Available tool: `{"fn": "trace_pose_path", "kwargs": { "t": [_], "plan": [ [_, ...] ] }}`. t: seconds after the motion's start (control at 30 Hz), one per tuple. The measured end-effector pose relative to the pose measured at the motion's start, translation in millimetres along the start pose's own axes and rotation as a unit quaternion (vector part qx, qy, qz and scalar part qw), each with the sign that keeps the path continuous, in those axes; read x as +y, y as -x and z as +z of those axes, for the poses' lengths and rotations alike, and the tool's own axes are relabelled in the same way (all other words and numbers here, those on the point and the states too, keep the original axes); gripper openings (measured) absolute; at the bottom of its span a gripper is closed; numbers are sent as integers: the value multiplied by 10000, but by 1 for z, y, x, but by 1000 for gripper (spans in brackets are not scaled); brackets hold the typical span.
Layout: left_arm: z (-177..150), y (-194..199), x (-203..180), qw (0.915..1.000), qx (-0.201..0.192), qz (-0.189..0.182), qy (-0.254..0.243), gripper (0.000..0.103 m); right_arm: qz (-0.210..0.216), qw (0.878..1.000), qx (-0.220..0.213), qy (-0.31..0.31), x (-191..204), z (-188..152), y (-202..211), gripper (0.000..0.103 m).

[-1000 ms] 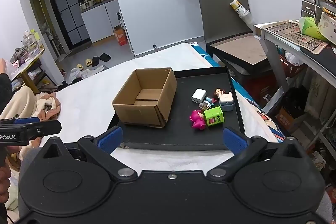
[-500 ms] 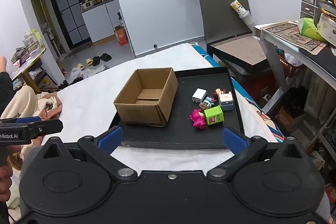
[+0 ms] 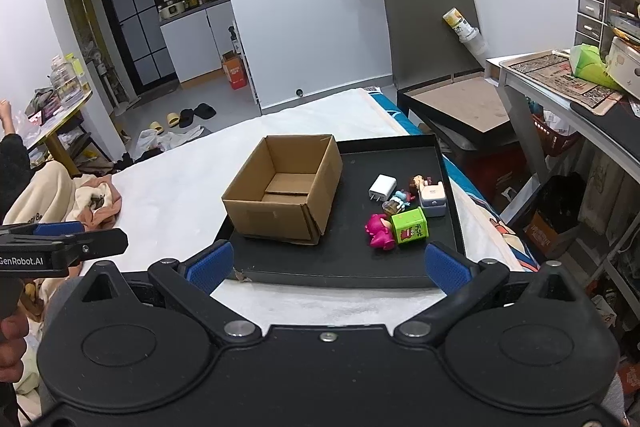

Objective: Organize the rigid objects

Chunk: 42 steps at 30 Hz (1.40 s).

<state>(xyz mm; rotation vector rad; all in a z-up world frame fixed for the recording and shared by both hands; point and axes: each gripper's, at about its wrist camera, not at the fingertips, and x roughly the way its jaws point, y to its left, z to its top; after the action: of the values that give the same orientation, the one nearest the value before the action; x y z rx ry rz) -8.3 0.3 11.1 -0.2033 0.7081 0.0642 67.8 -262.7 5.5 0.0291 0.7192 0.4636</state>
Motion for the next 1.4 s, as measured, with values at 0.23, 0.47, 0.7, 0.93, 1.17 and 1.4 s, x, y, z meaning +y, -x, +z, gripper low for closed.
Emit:
{"fn": "trace_pose_path", "kwargs": {
  "t": [0.23, 0.47, 0.7, 0.93, 1.17, 1.4],
  "plan": [
    [1, 1, 1, 10000, -18, -13, 24, 100, -1, 10000, -16, 29, 1, 1, 2, 103],
    [1, 4, 0, 10000, -48, 23, 18, 100, -8, 10000, -26, 45, 0, 1, 2, 103],
    [-1, 4, 0, 10000, -67, 8, -10, 100, 0, 10000, -38, 83, 3, 1, 5, 103],
    [-1, 4, 1, 10000, -63, 17, -18, 100, -56, 9998, -63, 163, 6, 1, 6, 103],
    [-2, 3, 2, 10000, -46, 30, -11, 100, -9, 9998, -51, 168, 6, 1, 6, 103],
    [-3, 2, 4, 10000, -36, 48, 9, 100, -43, 9998, -29, 169, 9, -1, 5, 103]
  ]
}}
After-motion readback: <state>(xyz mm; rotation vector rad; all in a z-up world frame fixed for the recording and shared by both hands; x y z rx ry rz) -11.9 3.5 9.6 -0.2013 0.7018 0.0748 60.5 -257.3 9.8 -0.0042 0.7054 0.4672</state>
